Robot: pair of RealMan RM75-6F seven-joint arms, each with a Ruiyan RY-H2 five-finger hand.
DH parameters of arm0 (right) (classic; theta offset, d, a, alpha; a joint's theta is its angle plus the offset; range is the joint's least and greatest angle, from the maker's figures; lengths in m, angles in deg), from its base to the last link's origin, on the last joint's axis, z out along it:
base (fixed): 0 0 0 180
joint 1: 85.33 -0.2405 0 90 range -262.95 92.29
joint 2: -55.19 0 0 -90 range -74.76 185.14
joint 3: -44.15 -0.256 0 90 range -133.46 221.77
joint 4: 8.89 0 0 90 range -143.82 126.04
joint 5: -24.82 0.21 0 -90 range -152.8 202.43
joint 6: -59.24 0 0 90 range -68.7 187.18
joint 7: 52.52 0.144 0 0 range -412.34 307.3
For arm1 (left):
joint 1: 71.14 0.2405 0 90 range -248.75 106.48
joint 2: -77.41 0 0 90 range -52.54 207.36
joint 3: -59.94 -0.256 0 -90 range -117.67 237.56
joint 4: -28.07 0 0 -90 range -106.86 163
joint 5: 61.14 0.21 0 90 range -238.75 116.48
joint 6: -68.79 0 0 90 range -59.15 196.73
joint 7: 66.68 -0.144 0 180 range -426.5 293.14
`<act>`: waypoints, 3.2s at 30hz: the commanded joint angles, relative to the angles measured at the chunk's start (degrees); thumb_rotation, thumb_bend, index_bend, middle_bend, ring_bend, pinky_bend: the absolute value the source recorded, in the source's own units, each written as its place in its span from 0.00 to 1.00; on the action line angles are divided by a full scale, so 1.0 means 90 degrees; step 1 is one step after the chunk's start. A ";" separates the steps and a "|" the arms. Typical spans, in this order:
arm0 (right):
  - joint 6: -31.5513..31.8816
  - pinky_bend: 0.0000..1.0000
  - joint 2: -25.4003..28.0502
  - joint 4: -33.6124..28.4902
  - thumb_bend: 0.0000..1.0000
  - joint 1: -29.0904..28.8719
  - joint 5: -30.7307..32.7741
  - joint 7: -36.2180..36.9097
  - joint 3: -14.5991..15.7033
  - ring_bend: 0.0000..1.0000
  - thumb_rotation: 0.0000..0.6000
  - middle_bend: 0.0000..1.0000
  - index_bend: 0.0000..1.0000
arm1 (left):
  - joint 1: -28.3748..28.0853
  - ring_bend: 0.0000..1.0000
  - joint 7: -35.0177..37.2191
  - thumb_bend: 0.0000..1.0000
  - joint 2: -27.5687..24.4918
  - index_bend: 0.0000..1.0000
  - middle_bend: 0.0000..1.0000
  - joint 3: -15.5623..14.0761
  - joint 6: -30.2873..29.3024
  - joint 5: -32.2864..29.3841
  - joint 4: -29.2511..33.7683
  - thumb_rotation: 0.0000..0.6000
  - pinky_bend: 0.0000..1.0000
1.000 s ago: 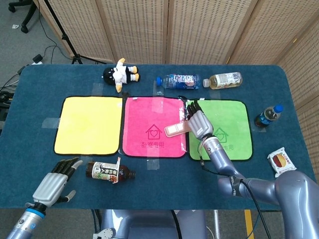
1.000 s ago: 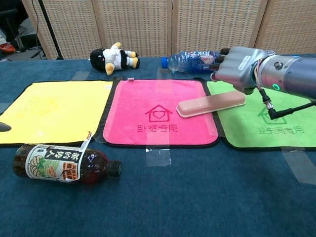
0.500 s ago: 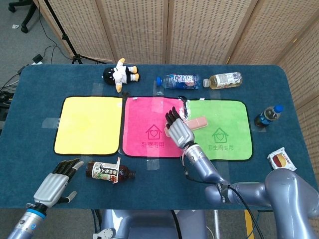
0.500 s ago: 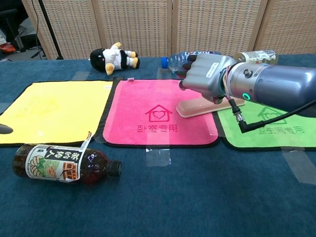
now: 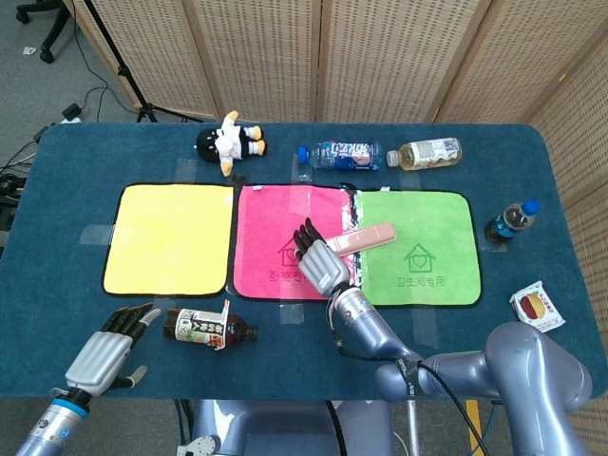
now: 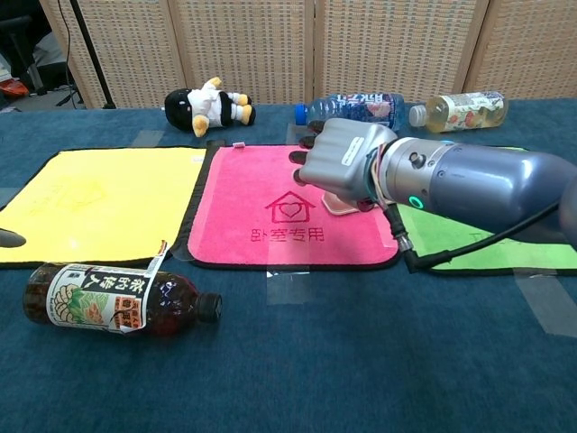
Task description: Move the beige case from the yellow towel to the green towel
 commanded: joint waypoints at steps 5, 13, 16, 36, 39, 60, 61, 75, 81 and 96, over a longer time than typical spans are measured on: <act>-0.0011 0.00 -0.0095 0.0069 0.65 -0.0033 0.0034 0.0003 0.0017 0.00 1.00 0.06 0.17 | -0.0007 0.00 0.0007 0.32 0.0005 0.00 0.00 0.0002 0.0014 -0.0001 -0.0004 1.00 0.02; -0.0108 0.00 -0.0221 0.0248 0.65 -0.0040 0.0092 0.0065 0.0055 0.00 1.00 0.06 0.17 | -0.0002 0.00 0.0006 0.32 -0.0006 0.00 0.00 0.0009 -0.0004 -0.0006 0.0003 1.00 0.02; -0.0143 0.00 -0.0265 0.0342 0.65 -0.0023 0.0106 0.0091 0.0092 0.00 1.00 0.06 0.17 | -0.0001 0.00 0.0015 0.32 -0.0007 0.00 0.00 0.0006 0.0000 -0.0007 0.0009 1.00 0.02; -0.0175 0.00 -0.0181 0.0723 0.65 0.0183 0.0337 0.0228 0.0249 0.00 1.00 0.06 0.17 | -0.0018 0.00 0.0060 0.32 -0.0031 0.00 0.00 -0.0017 0.0044 0.0020 0.0041 1.00 0.02; -0.0154 0.00 -0.0136 0.0719 0.65 0.0223 0.0354 0.0237 0.0278 0.00 1.00 0.06 0.17 | -0.0017 0.00 0.0065 0.32 -0.0035 0.00 0.00 -0.0025 0.0046 0.0033 0.0055 1.00 0.02; -0.0024 0.00 0.0143 0.0749 0.65 0.0502 0.0574 0.0192 0.0472 0.00 1.00 0.06 0.17 | -0.0004 0.00 0.0093 0.32 -0.0067 0.00 0.00 -0.0050 0.0018 0.0107 0.0106 1.00 0.02; -0.0014 0.00 0.0152 0.0754 0.65 0.0517 0.0589 0.0187 0.0479 0.00 1.00 0.06 0.17 | -0.0003 0.00 0.0093 0.32 -0.0068 0.00 0.00 -0.0052 0.0018 0.0110 0.0106 1.00 0.02; 0.0078 0.00 0.0361 0.0637 0.65 0.0761 0.0633 0.0250 0.0581 0.00 1.00 0.06 0.17 | 0.0014 0.00 0.0094 0.32 -0.0080 0.00 0.00 -0.0071 -0.0016 0.0182 0.0143 1.00 0.02; 0.0199 0.00 0.0452 0.0256 0.65 0.0695 0.0334 0.0287 0.0451 0.00 1.00 0.06 0.17 | 0.0029 0.00 0.0134 0.32 -0.0085 0.00 0.00 -0.0042 -0.0080 0.0206 0.0129 1.00 0.02; 0.1791 0.00 0.1144 -0.2276 0.62 0.1263 -0.1622 0.1485 0.0088 0.00 1.00 0.05 0.17 | 0.0205 0.00 0.0255 0.32 -0.0145 0.00 0.00 0.0175 -0.0545 0.0077 0.0000 1.00 0.02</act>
